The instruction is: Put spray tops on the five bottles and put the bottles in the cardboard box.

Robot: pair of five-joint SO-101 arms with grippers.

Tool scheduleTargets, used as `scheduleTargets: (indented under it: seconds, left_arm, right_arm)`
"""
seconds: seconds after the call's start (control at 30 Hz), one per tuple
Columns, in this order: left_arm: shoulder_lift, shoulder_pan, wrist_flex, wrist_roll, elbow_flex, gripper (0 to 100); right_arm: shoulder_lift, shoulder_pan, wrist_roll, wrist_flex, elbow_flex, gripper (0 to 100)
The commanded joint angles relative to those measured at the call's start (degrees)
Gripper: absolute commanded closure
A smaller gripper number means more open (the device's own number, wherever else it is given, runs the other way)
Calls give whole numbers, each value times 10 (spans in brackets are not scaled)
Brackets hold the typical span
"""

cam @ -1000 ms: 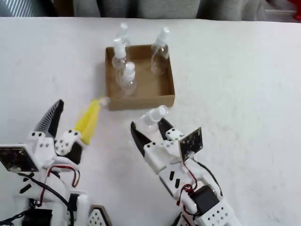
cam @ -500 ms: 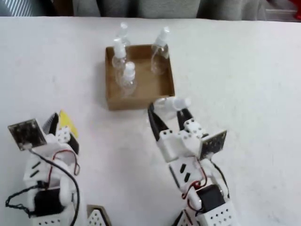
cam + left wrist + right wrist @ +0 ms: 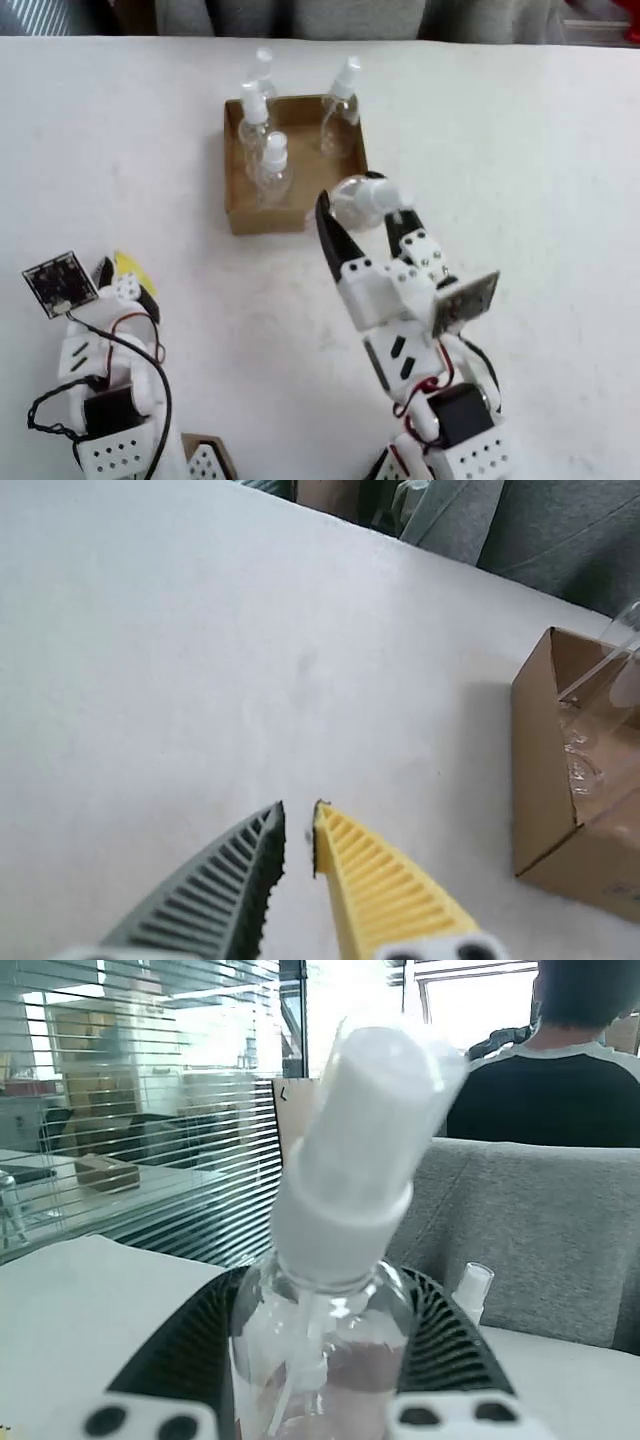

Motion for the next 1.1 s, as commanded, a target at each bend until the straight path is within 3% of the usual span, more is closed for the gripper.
scheduleTargets:
  seconds: [0.0,0.3,0.53,0.77,1.07]
  left_arm:
    - [-4,5,19,1,-1,924]
    - [-4,115,98,-2,-1,921]
    - [-3,115,102,-121,-1,924]
    - [-3,115,103,-121,-1,924]
    - [-3,115,103,-125,-1,924]
  right_arm:
    - [105,7,4,-39,-86,981]
    - [251,26,7,-123,-140,981]
    - [370,75,7,-225,-144,981]
    - [489,79,8,-321,-150,981]
    - [644,89,8,-361,-238,981]
